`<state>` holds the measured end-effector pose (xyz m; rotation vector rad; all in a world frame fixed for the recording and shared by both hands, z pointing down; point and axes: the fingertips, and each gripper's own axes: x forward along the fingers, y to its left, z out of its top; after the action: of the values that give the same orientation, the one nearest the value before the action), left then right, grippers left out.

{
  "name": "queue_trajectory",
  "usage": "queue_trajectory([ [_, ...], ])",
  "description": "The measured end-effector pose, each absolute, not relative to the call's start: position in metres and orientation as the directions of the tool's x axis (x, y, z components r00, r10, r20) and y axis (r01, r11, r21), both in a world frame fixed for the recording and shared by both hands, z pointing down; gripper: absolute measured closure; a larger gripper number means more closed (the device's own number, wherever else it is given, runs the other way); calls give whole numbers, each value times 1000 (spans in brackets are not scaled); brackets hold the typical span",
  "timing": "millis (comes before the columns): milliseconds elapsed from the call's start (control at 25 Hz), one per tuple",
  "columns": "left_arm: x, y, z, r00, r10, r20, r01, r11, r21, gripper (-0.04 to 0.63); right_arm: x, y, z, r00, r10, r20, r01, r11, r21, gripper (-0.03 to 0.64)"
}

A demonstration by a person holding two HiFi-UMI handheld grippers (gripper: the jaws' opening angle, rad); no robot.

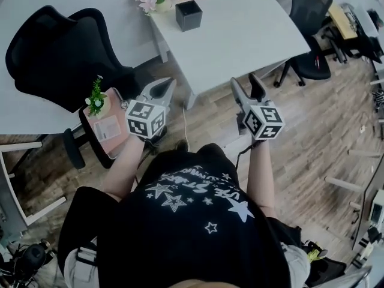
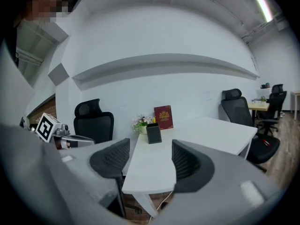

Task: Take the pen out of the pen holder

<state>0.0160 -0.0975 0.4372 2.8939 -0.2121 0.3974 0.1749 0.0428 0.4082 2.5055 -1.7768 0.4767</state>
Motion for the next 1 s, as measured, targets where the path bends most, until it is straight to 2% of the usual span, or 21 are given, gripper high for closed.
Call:
queue_trajectory([
  [320, 44, -142, 441, 927, -222, 303, -286, -941, 184, 584, 219, -40, 409, 157, -951, 267, -972, -197, -128, 333],
  [640, 70, -183, 439, 845, -420, 333, -490, -856, 165, 584, 254, -139, 421, -96, -951, 293, -990, 60, -130, 333],
  [1000, 78, -198, 431, 725, -595, 348, -671, -725, 156, 584, 252, -219, 422, -336, -893, 301, -942, 310, -129, 333],
])
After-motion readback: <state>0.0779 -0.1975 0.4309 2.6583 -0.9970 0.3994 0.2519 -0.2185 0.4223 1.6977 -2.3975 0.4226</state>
